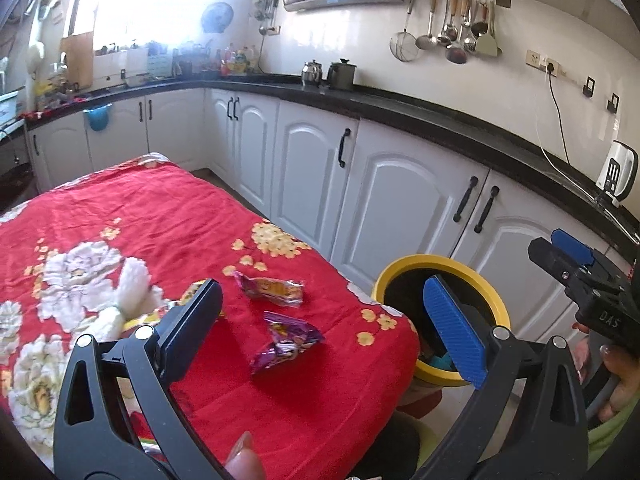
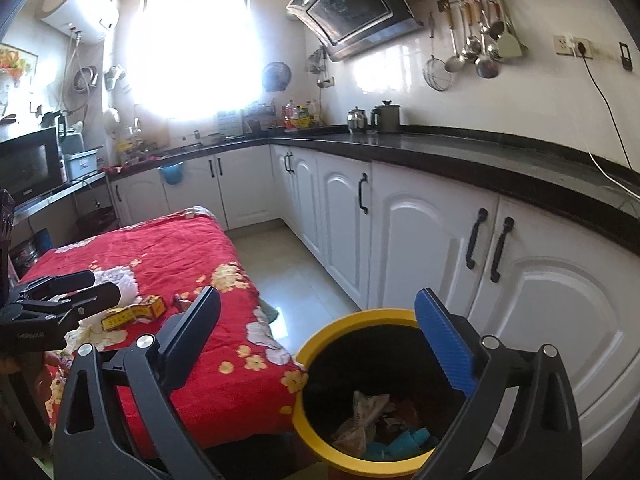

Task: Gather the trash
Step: 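Move both open tools back over the table trash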

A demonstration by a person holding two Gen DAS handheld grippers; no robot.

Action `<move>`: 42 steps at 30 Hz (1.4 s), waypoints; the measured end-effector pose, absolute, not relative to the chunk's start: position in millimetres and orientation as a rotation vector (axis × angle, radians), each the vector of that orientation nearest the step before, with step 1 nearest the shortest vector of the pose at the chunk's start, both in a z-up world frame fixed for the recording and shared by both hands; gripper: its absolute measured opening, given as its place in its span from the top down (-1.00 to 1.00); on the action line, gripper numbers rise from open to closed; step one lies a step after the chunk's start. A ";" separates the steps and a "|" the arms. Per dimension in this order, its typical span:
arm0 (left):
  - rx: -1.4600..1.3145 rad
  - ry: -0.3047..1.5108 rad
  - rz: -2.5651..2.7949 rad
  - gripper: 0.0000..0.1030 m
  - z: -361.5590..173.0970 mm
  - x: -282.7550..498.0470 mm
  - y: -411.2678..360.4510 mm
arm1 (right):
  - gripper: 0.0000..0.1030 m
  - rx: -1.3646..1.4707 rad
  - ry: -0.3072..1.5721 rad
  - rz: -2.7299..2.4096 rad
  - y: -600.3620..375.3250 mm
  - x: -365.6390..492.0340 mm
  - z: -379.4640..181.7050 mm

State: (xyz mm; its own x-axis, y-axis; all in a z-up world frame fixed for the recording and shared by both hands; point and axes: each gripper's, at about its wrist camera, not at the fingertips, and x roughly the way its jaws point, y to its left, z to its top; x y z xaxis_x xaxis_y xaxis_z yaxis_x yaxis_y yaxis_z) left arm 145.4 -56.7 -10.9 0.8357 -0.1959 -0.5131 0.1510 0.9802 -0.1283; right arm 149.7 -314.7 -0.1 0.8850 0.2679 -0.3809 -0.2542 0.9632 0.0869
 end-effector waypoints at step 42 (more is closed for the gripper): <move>-0.213 0.547 0.132 -0.80 -20.8 131.9 106.4 | -0.86 -0.084 0.491 0.532 -192.0 138.5 -8.9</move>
